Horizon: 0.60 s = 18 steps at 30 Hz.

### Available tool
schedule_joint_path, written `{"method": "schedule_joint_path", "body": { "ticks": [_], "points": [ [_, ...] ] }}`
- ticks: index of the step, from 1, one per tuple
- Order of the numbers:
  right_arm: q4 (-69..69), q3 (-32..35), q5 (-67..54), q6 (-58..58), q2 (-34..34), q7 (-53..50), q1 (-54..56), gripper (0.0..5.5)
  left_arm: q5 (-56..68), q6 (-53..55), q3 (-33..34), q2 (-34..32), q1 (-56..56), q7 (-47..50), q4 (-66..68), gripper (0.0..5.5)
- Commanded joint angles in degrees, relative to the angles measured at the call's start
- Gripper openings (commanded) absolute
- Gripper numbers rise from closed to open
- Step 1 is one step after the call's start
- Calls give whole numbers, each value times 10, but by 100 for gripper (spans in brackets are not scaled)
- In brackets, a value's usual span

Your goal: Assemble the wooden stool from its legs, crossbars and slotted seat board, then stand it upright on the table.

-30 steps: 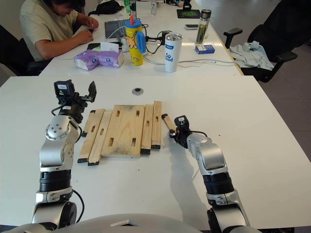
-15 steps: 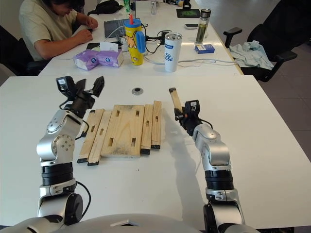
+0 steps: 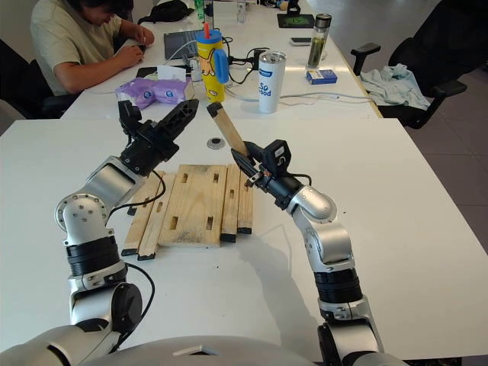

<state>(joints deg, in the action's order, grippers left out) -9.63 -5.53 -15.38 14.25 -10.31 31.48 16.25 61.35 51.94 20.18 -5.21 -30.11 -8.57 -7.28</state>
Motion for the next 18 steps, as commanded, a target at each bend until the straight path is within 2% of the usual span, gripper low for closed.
{"method": "schedule_joint_path", "body": {
  "ticks": [1,3,6,18],
  "points": [
    [-10,-14,9,-23,-4,7,-4,131,8,6,-16,1,-18,12,0,421],
    [-14,-18,6,-26,-3,11,-6,131,18,4,-16,3,-18,14,-2,421],
    [-21,-24,3,-28,-3,15,-11,131,28,2,-11,4,-18,20,4,385],
    [-36,-21,-5,-25,0,13,-16,131,54,21,-25,-12,-10,17,2,193]
  ]
}}
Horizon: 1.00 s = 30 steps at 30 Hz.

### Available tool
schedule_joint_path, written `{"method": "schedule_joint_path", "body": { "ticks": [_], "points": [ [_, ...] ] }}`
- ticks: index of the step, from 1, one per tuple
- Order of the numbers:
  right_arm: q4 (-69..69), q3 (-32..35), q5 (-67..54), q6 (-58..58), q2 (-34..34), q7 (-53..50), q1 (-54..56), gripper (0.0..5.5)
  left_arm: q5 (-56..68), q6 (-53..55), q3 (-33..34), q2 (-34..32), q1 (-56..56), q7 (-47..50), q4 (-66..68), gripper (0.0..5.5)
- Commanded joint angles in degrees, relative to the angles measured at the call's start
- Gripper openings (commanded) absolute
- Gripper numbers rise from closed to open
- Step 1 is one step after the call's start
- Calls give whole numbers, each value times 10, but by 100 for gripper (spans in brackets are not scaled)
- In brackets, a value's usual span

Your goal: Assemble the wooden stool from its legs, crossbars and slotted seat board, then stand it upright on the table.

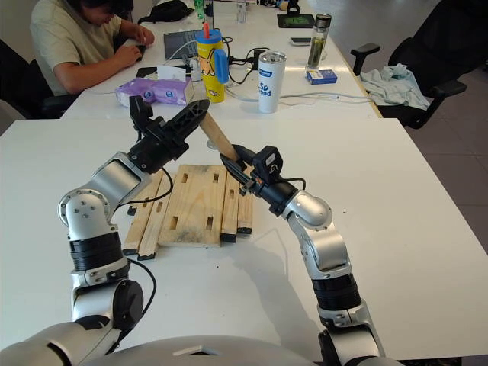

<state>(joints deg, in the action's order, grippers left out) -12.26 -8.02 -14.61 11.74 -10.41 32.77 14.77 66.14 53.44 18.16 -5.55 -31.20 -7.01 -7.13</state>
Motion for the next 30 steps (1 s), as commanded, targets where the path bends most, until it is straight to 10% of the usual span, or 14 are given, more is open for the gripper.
{"method": "schedule_joint_path", "body": {
  "ticks": [1,10,20,30],
  "points": [
    [-11,5,-16,3,2,-1,-1,131,8,7,-5,-10,1,1,2,174],
    [-13,9,-32,9,-2,2,-6,131,30,9,4,-31,3,3,0,44],
    [13,-2,-24,83,-25,-11,-19,282,-36,-62,9,-51,17,23,-54,44],
    [64,68,-26,130,-22,-80,-12,282,-277,-224,-8,-34,246,92,-182,44]
  ]
}}
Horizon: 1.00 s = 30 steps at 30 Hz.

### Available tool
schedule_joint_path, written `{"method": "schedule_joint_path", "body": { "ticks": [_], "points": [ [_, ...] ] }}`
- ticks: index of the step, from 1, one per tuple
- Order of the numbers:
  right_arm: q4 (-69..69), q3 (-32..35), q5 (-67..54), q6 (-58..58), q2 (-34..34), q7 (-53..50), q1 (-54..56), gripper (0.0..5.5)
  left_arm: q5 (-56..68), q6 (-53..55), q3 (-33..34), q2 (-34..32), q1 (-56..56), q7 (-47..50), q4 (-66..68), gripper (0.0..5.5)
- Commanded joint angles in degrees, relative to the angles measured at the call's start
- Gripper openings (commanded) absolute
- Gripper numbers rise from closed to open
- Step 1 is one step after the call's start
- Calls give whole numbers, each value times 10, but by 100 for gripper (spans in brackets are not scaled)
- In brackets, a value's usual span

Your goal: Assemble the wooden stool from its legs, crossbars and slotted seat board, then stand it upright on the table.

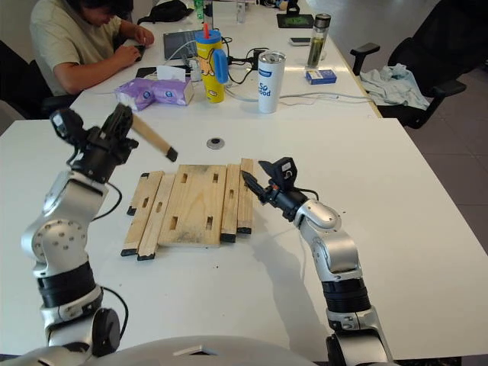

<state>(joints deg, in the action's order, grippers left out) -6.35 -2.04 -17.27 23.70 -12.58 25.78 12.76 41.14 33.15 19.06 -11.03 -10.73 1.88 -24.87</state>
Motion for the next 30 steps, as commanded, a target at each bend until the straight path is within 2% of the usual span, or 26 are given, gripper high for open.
{"method": "schedule_joint_path", "body": {
  "ticks": [1,12,30],
  "points": [
    [7,6,2,13,0,-12,10,282,-35,-29,-18,25,49,1,3,44],
    [-1,0,4,22,4,-19,-6,282,-67,-53,-20,40,107,-6,22,44],
    [-14,-4,1,31,10,-27,-16,282,-86,-41,-10,11,95,-24,45,44]
  ]
}}
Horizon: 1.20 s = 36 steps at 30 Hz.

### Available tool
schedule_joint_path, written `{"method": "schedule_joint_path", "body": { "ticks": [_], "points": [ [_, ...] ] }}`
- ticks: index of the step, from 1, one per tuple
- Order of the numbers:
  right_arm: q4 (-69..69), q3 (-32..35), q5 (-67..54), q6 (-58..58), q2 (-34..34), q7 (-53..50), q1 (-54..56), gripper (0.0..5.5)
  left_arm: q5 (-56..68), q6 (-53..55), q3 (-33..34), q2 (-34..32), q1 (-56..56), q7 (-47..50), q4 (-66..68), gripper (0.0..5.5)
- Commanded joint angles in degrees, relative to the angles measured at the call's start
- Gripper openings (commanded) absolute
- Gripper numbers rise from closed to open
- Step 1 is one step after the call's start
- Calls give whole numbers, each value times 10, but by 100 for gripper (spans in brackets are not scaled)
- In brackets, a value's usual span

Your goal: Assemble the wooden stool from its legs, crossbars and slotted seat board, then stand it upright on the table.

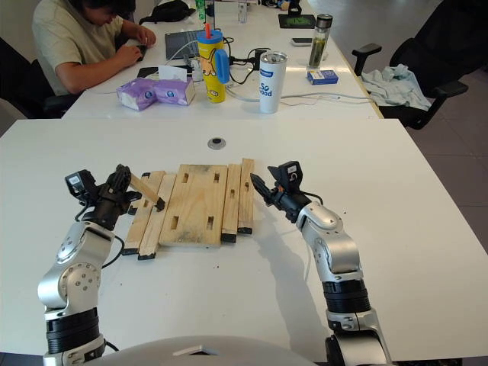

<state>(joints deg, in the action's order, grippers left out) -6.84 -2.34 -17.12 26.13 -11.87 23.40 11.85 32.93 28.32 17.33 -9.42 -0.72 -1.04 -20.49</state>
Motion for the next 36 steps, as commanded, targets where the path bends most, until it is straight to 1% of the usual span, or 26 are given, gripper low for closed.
{"method": "schedule_joint_path", "body": {
  "ticks": [1,6,10,13,15,18,23,31,36],
  "points": [
    [-9,-2,0,6,3,-4,-8,282,-2,8,10,-5,-5,6,-2,44],
    [-15,-5,1,8,5,-9,-15,282,-2,21,3,-3,1,8,-12,44],
    [-18,-5,1,11,5,-10,-14,282,-26,22,-13,-5,16,5,3,44],
    [-20,-6,1,13,5,-11,-14,282,-63,13,-37,-19,26,-5,15,44],
    [-23,-8,2,15,4,-11,-14,282,-103,-3,-66,-33,35,-15,18,44],
    [-26,-13,4,18,4,-10,-14,282,-145,-34,-97,-38,37,-23,32,44],
    [-25,-23,9,19,1,-5,-11,282,-167,-74,-106,-22,41,-30,73,44],
    [-27,-31,15,17,-6,-2,-12,282,-191,-134,-134,-8,134,-51,59,44],
    [-27,-33,15,18,-3,-4,-12,282,-196,-133,-141,-7,116,-51,58,44]
  ]
}}
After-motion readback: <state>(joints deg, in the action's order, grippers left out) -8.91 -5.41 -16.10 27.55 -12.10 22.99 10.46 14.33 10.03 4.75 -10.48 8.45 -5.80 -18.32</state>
